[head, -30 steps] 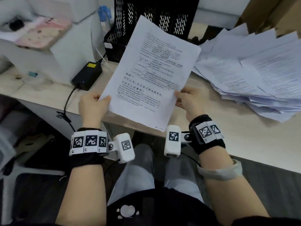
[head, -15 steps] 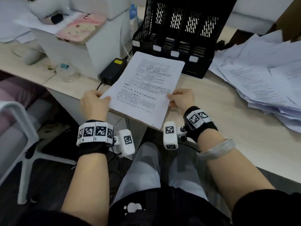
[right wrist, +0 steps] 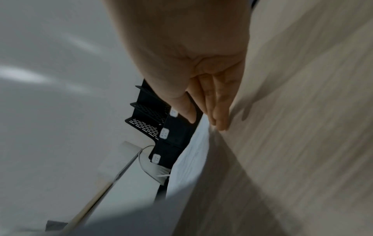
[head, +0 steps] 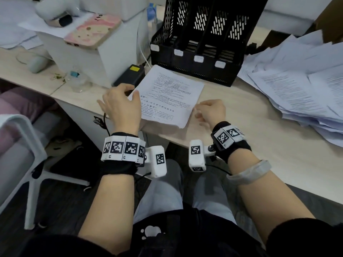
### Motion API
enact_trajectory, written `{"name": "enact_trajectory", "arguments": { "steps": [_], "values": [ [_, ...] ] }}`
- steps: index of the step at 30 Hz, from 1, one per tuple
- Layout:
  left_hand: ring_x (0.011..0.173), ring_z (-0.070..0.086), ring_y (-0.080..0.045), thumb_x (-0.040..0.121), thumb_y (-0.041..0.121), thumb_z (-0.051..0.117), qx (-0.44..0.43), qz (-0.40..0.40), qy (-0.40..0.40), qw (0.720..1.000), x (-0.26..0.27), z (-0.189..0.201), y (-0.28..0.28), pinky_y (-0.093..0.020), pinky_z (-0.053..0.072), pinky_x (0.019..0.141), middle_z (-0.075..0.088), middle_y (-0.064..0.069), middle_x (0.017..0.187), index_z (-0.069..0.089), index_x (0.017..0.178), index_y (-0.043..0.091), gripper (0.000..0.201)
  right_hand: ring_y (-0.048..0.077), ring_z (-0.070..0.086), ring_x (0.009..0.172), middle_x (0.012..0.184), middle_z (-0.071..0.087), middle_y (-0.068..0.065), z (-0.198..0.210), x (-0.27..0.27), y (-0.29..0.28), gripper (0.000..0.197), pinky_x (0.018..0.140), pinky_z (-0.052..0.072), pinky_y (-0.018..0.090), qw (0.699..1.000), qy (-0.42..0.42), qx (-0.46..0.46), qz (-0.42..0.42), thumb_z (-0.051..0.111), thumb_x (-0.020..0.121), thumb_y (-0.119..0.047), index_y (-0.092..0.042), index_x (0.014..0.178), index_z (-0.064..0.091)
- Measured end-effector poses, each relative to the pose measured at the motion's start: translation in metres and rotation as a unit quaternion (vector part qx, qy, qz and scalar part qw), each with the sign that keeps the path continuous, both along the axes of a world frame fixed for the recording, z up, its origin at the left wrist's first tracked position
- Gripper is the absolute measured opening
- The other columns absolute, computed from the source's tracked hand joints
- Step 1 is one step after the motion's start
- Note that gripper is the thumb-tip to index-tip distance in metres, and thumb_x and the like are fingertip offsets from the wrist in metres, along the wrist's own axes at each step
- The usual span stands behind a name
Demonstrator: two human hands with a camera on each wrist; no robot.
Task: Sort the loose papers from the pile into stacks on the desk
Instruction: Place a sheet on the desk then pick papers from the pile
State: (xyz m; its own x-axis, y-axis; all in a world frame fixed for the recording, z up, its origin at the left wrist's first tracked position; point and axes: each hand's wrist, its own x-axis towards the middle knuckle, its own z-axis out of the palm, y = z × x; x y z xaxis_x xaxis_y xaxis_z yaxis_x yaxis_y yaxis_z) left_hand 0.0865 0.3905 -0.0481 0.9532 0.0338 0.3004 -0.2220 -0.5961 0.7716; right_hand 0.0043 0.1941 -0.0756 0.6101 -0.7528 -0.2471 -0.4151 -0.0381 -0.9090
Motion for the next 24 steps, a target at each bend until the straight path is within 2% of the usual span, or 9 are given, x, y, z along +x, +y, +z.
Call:
{"name": "enact_trajectory", "arguments": {
  "steps": [2,4,6,11,14,16,18,20,24],
  "values": [
    [0.103,0.062,-0.024,0.085,0.027,0.056,-0.025,-0.053,-0.014,0.998,-0.007,0.010,-0.013,-0.044,0.044,0.099,0.072,-0.003,0.102,0.070,0.101,0.016,0.024,0.021,0.066,0.066,0.091,0.066,0.011,0.008,-0.010,-0.008,0.017,0.055,0.055,0.027,0.999,-0.032,-0.011,-0.006,0.062,0.086,-0.009,-0.002,0.102,0.064],
    [0.105,0.061,-0.018,0.087,0.023,0.057,-0.041,-0.095,-0.015,0.995,-0.016,0.021,-0.029,-0.032,0.044,0.100,0.071,-0.001,0.105,0.069,0.103,0.012,0.022,0.017,0.067,0.064,0.093,0.067,0.009,0.020,-0.022,-0.016,0.015,0.051,0.052,0.020,0.997,-0.072,-0.025,-0.007,0.060,0.087,-0.007,-0.003,0.099,0.066],
    [0.106,0.060,-0.013,0.089,0.020,0.058,-0.048,-0.130,-0.013,0.990,-0.027,0.031,-0.048,-0.022,0.041,0.095,0.070,0.001,0.106,0.069,0.103,0.012,0.020,0.015,0.067,0.062,0.088,0.068,0.008,0.034,-0.037,-0.025,0.009,0.051,0.051,0.017,0.993,-0.111,-0.044,-0.010,0.059,0.088,-0.008,-0.006,0.093,0.066],
    [0.100,0.061,-0.009,0.087,0.017,0.059,-0.057,-0.233,0.002,0.971,-0.052,0.045,-0.101,-0.022,0.046,0.091,0.068,0.006,0.096,0.070,0.097,0.013,0.016,0.015,0.068,0.059,0.077,0.072,0.006,0.054,-0.074,-0.056,0.010,0.051,0.050,0.020,0.979,-0.170,-0.109,-0.031,0.060,0.086,-0.013,-0.009,0.085,0.069],
    [0.095,0.062,-0.009,0.086,0.017,0.061,-0.049,-0.296,0.028,0.954,-0.065,0.047,-0.136,-0.022,0.048,0.087,0.069,0.004,0.095,0.070,0.096,0.014,0.014,0.018,0.068,0.059,0.071,0.070,0.007,0.055,-0.095,-0.081,0.011,0.052,0.051,0.023,0.972,-0.173,-0.137,-0.079,0.059,0.085,-0.010,-0.012,0.077,0.067],
    [0.093,0.063,-0.012,0.086,0.017,0.062,-0.043,-0.332,0.057,0.941,-0.075,0.047,-0.158,-0.025,0.051,0.085,0.069,0.002,0.093,0.071,0.093,0.014,0.012,0.018,0.067,0.061,0.069,0.069,0.005,0.053,-0.108,-0.099,0.012,0.058,0.053,0.026,0.965,-0.172,-0.160,-0.119,0.058,0.082,-0.008,-0.014,0.074,0.066],
    [0.094,0.064,-0.014,0.085,0.016,0.063,-0.037,-0.363,0.077,0.928,-0.084,0.047,-0.180,-0.028,0.052,0.087,0.070,0.000,0.093,0.071,0.093,0.013,0.013,0.016,0.066,0.069,0.074,0.070,0.004,0.051,-0.122,-0.116,0.011,0.069,0.053,0.025,0.954,-0.142,-0.211,-0.158,0.060,0.078,-0.010,-0.012,0.078,0.071],
    [0.097,0.064,-0.014,0.084,0.016,0.063,-0.032,-0.384,0.090,0.918,-0.092,0.045,-0.200,-0.028,0.051,0.091,0.071,-0.002,0.097,0.071,0.097,0.012,0.015,0.013,0.064,0.080,0.088,0.072,0.005,0.051,-0.137,-0.132,0.020,0.078,0.051,0.020,0.945,-0.104,-0.253,-0.181,0.059,0.078,-0.010,-0.007,0.092,0.073],
    [0.104,0.062,-0.014,0.085,0.015,0.062,-0.018,-0.409,0.122,0.904,-0.109,0.037,-0.239,-0.027,0.047,0.096,0.068,-0.003,0.108,0.068,0.107,0.011,0.023,0.019,0.060,0.104,0.117,0.067,0.008,0.049,-0.162,-0.158,0.034,0.096,0.043,0.024,0.943,-0.063,-0.273,-0.180,0.054,0.082,-0.012,-0.006,0.114,0.067]
  ]
}}
